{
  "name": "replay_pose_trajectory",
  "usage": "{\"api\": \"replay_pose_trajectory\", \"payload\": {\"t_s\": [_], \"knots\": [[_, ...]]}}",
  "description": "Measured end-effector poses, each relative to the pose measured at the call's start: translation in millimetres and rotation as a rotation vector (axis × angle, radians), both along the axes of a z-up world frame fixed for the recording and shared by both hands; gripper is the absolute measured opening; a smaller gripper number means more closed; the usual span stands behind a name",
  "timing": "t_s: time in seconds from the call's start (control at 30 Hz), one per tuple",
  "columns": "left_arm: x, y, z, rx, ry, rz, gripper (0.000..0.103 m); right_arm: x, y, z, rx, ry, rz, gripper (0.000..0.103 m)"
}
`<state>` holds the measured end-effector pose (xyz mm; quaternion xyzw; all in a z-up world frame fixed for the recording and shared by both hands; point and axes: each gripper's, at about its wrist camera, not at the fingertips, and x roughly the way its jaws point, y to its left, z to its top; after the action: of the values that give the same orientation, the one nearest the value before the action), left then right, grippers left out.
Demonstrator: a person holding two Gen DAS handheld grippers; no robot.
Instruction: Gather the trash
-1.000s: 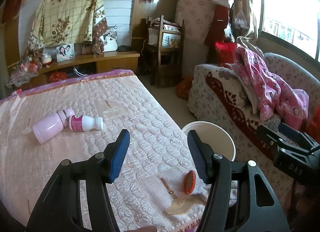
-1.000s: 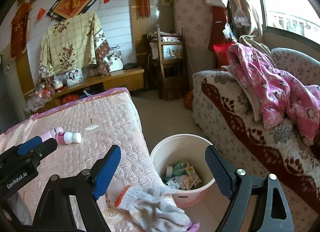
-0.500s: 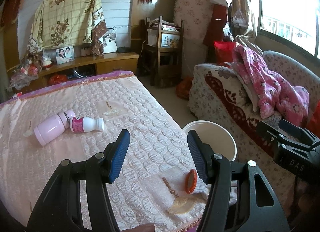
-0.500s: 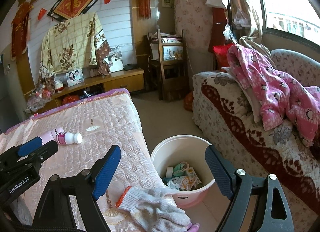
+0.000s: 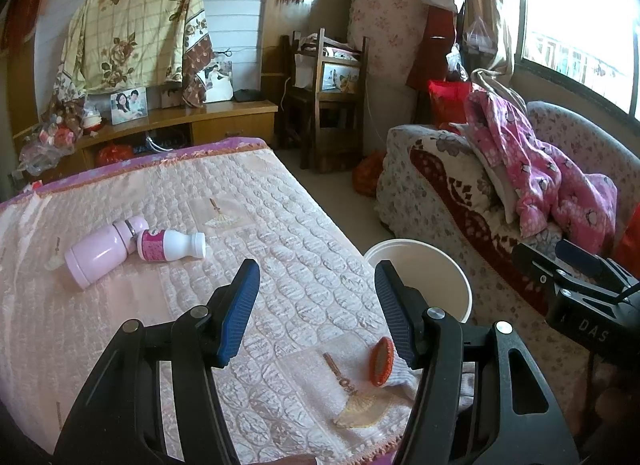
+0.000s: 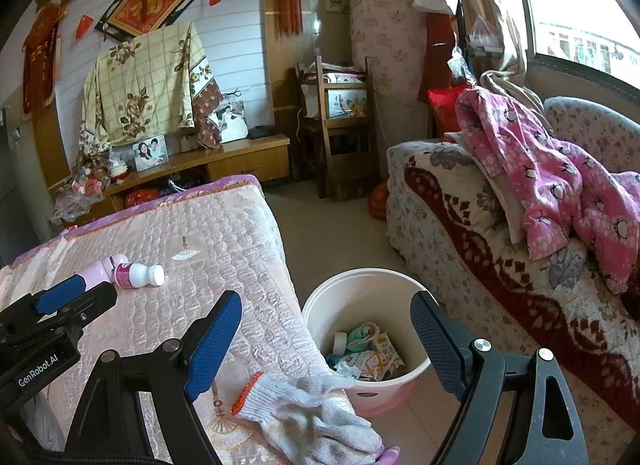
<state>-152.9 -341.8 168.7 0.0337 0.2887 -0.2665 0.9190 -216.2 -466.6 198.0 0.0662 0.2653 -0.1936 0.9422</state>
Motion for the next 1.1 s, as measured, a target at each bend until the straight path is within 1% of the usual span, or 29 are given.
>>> {"api": "replay_pose_trajectory", "payload": {"t_s": [0.63, 1.1], "knots": [[-5.4, -3.8, -0.2, 0.010, -0.006, -0.012, 0.059, 1.5, -3.0, -11.8, 0.009, 0.014, 0.008, 0.085], [-7.5, -5.7, 0.9, 0.014, -0.008, -0.017, 0.059, 1.2, -3.9, -13.2, 0.012, 0.018, 0.008, 0.085]]}}
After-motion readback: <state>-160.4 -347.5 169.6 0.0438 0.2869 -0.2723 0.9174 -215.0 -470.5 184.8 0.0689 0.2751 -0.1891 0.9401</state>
